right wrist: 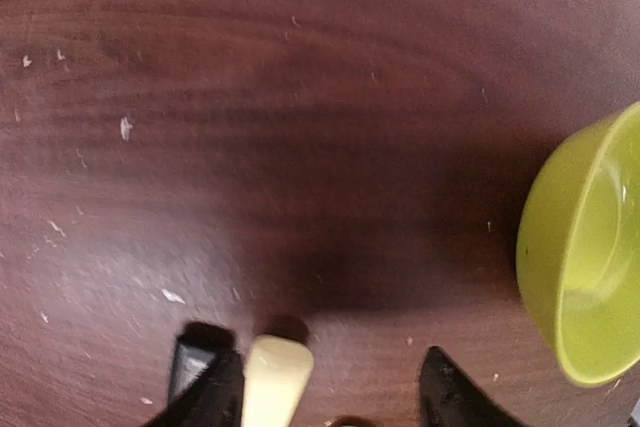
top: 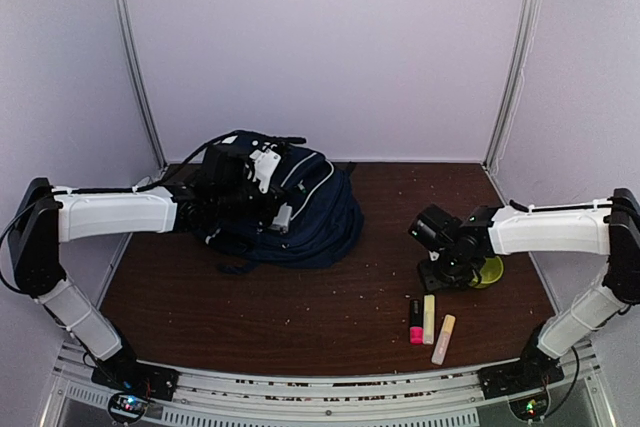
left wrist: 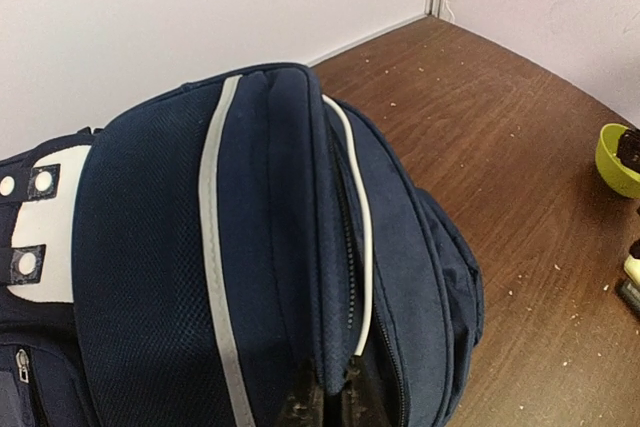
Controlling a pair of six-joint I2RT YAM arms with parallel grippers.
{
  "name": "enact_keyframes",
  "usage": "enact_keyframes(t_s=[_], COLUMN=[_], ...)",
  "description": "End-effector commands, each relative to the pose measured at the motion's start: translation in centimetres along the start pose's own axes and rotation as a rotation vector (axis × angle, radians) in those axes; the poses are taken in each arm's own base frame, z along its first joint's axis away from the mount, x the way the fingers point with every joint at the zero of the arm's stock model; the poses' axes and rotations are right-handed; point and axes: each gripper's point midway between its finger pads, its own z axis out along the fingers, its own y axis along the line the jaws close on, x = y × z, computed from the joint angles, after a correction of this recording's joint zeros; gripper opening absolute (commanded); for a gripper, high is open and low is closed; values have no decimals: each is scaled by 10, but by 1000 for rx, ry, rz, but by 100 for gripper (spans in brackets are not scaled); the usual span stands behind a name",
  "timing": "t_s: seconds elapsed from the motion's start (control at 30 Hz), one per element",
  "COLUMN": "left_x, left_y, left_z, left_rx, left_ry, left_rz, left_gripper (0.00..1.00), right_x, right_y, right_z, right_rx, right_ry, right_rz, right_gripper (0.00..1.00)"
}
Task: Pack the student bag
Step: Pick up the pen from the corner of the board.
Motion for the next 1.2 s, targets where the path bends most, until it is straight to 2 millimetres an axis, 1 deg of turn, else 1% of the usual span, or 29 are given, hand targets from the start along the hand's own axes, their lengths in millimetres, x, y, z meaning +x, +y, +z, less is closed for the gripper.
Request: enact_keyframes(t_s=[0.0, 0.03, 0.13, 0.2, 0.3, 0.4, 0.5, 0.6, 0.67, 0.73, 0.83, 0.93, 1.03, 1.1, 1.13, 1.17], left_x=[-29, -29, -29, -30, -31, -31, -31, -31, -31, -31, -31, -32, -31, -31, -32, -32], left_y=[8, 8, 8, 8, 8, 7, 6, 7, 7, 7, 6, 7, 7, 7, 6, 5], left_z=[1, 1, 3, 3, 3, 4, 5, 6, 6, 6, 5, 4, 5, 6, 6, 5], left_rx=[-16, -16, -13, -13, -12, -10, -5, -7, -7, -5, -4, -6, -7, -6, -3, 0], left_ry=[-94, -93, -89, -89, -89, -86, -81, -79, -79, -77, -76, -78, -79, -80, -79, -78], left_rz=[-8, -8, -5, -3, 0, 0, 1, 2, 2, 0, 3, 4, 4, 0, 1, 1], left_gripper=[0, 0, 0, 0, 0, 0, 0, 0, 0, 0, 0, 0, 0, 0, 0, 0], right_x=[24, 33, 54, 65, 73, 78, 91, 110, 117, 123, 128, 128, 112, 99, 96, 97], right_y=[4, 5, 5, 1, -5, -6, 0, 9, 14, 15, 13, 5, -7, -10, -10, -9], right_z=[-8, -7, -6, -6, -9, -14, -13, -4, 1, 6, 11, 11, 2, -5, -8, -8], right_rx=[-55, -56, -36, -25, -23, -43, -81, -141, -167, -174, -154, -108, -33, 14, 19, 16], right_ry=[14, 35, 84, 105, 109, 102, 134, 187, 199, 215, 227, 225, 172, 144, 143, 150], right_rz=[111, 104, 81, 78, 97, 121, 137, 170, 189, 192, 175, 141, 87, 43, 30, 22], right_gripper=[66, 67, 68, 65, 58, 57, 58, 64, 62, 58, 52, 52, 52, 52, 52, 52])
